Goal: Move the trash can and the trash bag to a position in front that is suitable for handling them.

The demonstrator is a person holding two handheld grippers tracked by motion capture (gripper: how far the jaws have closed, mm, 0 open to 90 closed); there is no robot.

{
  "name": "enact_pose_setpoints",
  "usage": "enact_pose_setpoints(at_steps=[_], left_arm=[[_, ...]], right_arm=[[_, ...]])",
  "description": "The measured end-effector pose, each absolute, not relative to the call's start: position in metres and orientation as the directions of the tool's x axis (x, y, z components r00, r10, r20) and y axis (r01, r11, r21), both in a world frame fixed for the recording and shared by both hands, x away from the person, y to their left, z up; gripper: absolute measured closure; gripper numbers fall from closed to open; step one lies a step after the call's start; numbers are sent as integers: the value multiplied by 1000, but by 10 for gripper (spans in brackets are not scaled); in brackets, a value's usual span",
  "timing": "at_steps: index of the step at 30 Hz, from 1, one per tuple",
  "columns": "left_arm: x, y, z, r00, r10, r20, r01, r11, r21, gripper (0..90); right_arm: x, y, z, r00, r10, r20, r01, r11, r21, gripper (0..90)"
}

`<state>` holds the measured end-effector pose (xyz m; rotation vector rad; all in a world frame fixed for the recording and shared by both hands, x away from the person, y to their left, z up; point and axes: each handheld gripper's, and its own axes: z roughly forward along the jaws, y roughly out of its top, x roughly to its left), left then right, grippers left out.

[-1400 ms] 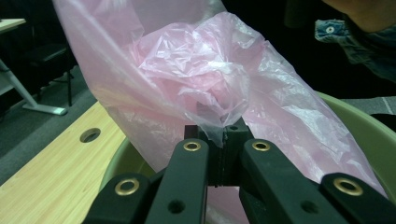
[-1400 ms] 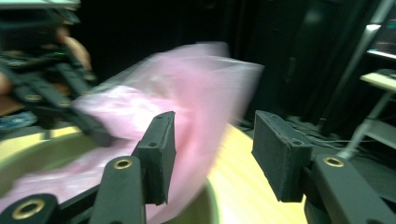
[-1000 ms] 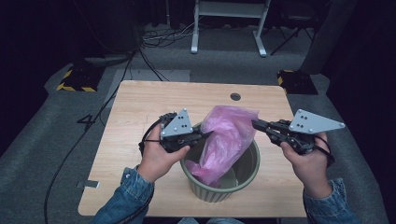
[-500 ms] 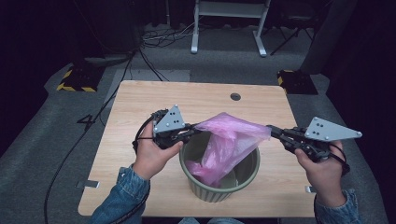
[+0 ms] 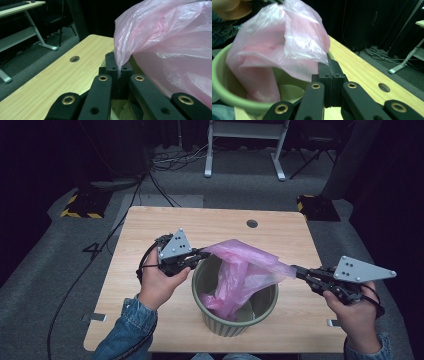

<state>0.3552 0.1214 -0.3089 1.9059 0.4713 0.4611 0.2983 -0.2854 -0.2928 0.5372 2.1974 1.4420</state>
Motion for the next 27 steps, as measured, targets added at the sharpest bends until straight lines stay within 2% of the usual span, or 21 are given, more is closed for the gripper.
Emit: enact_pose_setpoints(at_steps=[6,10,13,16,19,22,24,25,27], left_arm=[[359,138,-310,819,566,89,131,-337,932,900],[358,137,-311,832,548,86,122,-332,935,900],[354,129,-309,850,518,100,101,-345,933,900],[351,125,-308,865,491,106,86,-353,932,900],[350,123,-308,878,467,104,78,-353,932,900],[348,120,-308,893,440,99,73,-358,931,900],[348,118,-309,898,429,100,70,-363,929,900],[348,117,-309,900,423,100,70,-368,927,900],[348,116,-310,903,418,96,71,-368,927,900]], right_arm=[[286,-309,-302,-804,582,-118,116,349,930,900],[277,-314,-307,-810,574,-117,112,347,931,880],[282,-314,-304,-798,592,-114,104,321,941,737],[293,-311,-302,-767,628,-127,91,302,949,509],[306,-306,-303,-727,668,-161,83,318,944,351],[322,-300,-306,-732,664,-149,94,315,944,314],[331,-295,-307,-731,665,-155,93,322,942,319],[334,-292,-307,-732,662,-159,88,324,942,335],[339,-288,-306,-744,649,-157,84,323,943,420]])
